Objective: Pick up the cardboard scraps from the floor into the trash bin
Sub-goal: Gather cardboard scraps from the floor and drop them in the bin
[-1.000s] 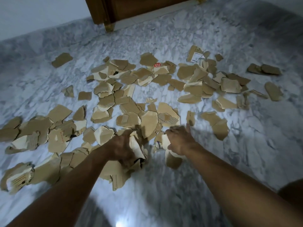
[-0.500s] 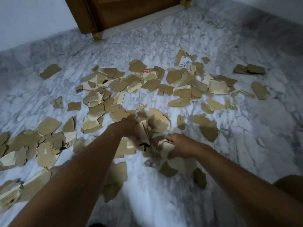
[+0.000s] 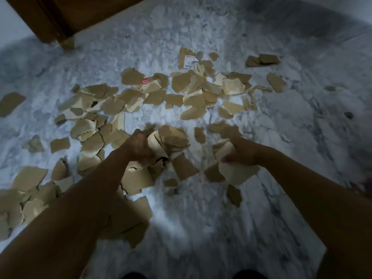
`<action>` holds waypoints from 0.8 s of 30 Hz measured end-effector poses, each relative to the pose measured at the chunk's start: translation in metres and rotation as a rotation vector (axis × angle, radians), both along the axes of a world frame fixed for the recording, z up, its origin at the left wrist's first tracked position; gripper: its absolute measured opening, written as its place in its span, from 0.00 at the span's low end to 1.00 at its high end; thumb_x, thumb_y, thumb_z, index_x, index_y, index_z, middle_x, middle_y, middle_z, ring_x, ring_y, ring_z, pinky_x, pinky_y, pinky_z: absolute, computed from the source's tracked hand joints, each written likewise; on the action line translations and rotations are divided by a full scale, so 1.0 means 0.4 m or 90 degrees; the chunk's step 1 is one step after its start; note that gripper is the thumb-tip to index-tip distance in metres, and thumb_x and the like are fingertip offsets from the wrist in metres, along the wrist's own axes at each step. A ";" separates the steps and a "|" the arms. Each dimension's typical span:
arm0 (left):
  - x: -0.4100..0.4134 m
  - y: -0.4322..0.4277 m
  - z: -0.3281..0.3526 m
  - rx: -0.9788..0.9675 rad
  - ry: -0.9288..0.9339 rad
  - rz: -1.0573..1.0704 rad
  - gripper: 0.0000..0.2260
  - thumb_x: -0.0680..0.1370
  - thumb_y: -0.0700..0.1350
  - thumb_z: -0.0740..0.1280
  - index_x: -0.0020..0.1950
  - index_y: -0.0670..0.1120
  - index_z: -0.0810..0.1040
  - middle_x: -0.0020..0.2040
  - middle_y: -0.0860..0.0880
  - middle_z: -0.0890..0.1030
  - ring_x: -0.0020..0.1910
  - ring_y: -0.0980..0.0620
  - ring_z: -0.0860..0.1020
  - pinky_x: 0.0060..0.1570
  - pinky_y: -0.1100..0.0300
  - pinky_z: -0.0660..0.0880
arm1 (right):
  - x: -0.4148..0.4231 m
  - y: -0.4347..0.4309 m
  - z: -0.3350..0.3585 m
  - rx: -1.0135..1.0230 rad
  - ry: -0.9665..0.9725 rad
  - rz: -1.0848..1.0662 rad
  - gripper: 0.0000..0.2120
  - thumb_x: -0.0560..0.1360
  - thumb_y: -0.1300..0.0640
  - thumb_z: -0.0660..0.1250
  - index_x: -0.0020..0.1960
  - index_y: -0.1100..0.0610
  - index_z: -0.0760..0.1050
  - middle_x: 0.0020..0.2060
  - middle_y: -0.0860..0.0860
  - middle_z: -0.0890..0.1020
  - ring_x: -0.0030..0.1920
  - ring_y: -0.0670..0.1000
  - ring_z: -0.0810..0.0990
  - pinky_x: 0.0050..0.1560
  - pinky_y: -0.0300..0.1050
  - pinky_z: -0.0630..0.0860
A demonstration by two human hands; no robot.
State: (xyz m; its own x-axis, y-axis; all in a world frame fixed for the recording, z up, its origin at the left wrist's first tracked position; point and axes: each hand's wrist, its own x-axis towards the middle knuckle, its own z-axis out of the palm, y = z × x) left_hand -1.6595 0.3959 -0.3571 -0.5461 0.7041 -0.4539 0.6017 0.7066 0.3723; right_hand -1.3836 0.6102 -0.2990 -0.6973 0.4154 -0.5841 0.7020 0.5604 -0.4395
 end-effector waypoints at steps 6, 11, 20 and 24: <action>0.070 0.005 0.120 -0.048 -0.166 -0.007 0.27 0.71 0.39 0.77 0.63 0.42 0.66 0.49 0.46 0.76 0.46 0.46 0.77 0.36 0.57 0.77 | 0.115 -0.059 -0.046 -0.054 -0.131 -0.102 0.33 0.74 0.50 0.74 0.73 0.59 0.67 0.70 0.57 0.71 0.68 0.57 0.73 0.58 0.44 0.69; 0.222 -0.042 -0.017 -0.213 -0.184 -0.109 0.35 0.69 0.47 0.79 0.72 0.45 0.68 0.66 0.43 0.74 0.64 0.44 0.75 0.59 0.55 0.74 | 0.170 -0.126 -0.199 -0.039 -0.171 -0.169 0.37 0.68 0.42 0.76 0.70 0.58 0.69 0.67 0.58 0.73 0.66 0.58 0.74 0.62 0.48 0.71; 0.325 -0.056 -0.131 -0.033 -0.067 -0.116 0.33 0.60 0.51 0.81 0.62 0.47 0.75 0.56 0.45 0.82 0.56 0.44 0.79 0.51 0.54 0.76 | 0.199 -0.154 -0.308 0.003 -0.064 -0.195 0.32 0.73 0.50 0.74 0.71 0.57 0.64 0.67 0.57 0.72 0.66 0.60 0.72 0.61 0.50 0.70; 0.316 -0.057 -0.136 -0.051 -0.115 -0.091 0.32 0.61 0.49 0.81 0.61 0.43 0.74 0.56 0.43 0.81 0.56 0.42 0.79 0.46 0.57 0.71 | 0.182 -0.134 -0.304 -0.039 -0.091 -0.161 0.36 0.74 0.50 0.73 0.74 0.58 0.59 0.70 0.58 0.69 0.69 0.60 0.71 0.63 0.50 0.70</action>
